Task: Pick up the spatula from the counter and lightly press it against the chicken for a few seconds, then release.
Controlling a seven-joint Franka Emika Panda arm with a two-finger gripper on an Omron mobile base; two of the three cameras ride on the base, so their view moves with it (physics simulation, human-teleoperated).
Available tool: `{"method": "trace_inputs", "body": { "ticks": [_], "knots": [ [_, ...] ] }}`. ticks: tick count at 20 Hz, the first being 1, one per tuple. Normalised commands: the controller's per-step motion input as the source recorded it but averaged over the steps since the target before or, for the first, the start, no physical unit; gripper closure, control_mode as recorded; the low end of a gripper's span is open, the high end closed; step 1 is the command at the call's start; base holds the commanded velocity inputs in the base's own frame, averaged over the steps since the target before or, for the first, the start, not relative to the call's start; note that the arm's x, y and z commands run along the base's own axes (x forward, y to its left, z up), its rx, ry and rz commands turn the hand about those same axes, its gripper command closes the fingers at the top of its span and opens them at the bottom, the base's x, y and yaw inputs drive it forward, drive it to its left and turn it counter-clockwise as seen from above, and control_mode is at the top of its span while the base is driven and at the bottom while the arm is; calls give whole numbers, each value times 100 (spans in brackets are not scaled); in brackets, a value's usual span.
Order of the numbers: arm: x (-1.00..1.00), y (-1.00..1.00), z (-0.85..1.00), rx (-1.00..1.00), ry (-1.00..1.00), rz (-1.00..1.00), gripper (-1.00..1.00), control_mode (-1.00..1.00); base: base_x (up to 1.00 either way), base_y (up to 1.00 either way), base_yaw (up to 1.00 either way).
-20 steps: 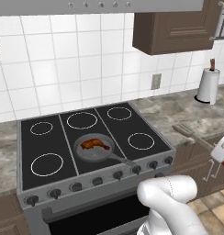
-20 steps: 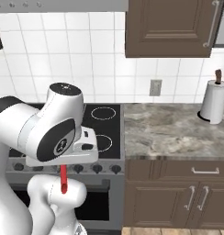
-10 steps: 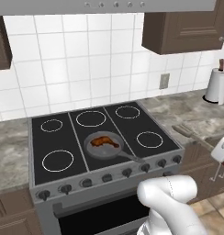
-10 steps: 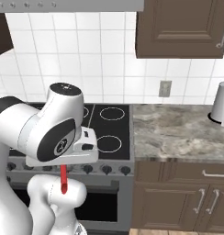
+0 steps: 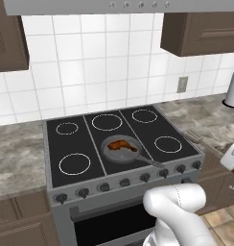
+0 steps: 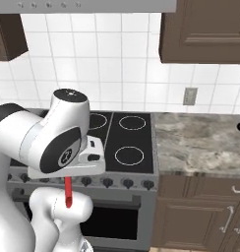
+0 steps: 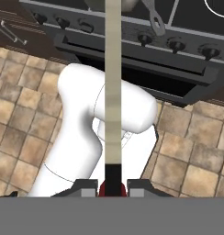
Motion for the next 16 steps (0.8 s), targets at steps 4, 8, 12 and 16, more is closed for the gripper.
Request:
{"method": "trace_inputs", "body": {
  "ticks": [4, 8, 12, 16],
  "knots": [
    [0, 0, 0, 0, 0, 0, 100, 100, 0, 35, 7],
    [0, 0, 0, 0, 0, 0, 100, 100, 11, 19, 6],
    [0, 0, 0, 0, 0, 0, 100, 100, 25, 4, 5],
    [0, 0, 0, 0, 0, 0, 100, 100, 23, 0, 6]
  ]
}}
